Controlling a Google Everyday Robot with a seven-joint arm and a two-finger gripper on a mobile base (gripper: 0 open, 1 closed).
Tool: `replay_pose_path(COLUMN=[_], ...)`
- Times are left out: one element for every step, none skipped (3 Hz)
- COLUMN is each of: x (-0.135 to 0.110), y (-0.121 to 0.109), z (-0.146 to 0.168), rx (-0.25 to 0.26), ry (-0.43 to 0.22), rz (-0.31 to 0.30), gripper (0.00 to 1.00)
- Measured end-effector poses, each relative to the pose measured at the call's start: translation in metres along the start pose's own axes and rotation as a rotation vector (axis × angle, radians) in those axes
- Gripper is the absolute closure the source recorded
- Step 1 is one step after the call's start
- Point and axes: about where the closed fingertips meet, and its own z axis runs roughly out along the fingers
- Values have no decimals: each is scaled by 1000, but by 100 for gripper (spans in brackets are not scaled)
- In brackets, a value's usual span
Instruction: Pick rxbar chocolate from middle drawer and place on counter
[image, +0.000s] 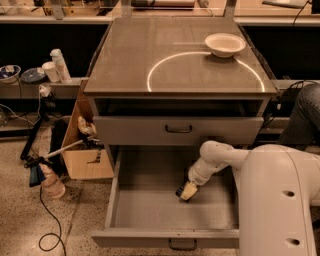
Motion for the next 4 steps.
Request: replay_pose_path(x=[0, 0, 0, -3], y=[0, 0, 0, 1], z=[0, 0, 0, -8], rx=[0, 0, 0, 0], ry=[0, 0, 0, 0], rz=[0, 0, 0, -1], gripper=[59, 82, 100, 100])
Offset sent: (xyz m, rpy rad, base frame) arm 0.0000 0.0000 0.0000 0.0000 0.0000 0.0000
